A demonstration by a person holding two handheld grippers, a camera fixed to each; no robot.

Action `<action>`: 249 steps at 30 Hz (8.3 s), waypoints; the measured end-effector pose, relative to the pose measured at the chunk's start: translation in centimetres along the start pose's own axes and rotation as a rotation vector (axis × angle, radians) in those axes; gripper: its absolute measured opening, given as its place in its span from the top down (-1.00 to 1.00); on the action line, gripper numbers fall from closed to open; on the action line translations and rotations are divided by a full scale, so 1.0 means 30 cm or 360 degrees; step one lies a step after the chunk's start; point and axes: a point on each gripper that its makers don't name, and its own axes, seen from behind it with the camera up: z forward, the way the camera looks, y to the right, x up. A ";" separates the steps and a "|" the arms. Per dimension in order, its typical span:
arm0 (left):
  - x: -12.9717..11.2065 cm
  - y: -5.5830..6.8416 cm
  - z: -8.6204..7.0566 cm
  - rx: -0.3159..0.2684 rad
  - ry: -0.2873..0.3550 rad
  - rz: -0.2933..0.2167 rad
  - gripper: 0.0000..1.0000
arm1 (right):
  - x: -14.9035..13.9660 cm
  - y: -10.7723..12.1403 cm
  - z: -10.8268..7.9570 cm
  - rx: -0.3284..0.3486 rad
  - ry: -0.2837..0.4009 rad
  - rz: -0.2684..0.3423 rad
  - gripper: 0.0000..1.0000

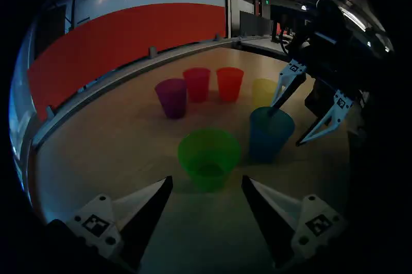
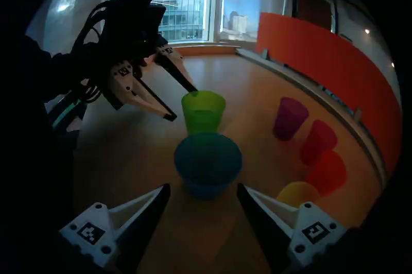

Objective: Pour water

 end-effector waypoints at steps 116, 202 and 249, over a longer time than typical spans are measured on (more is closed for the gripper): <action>0.289 -0.336 -0.363 0.1327 0.0999 -0.0369 -1.00 | 0.085 0.689 -0.778 -0.1729 0.1015 0.0592 -1.00; 0.097 -0.424 -0.251 0.1280 0.0940 -0.0487 -1.00 | 0.079 0.652 -0.785 -0.1721 0.1079 0.0533 -1.00; 0.095 -0.426 -0.254 0.1281 0.0940 -0.0486 -1.00 | -0.120 0.730 -0.549 -0.1668 0.0987 0.0643 -1.00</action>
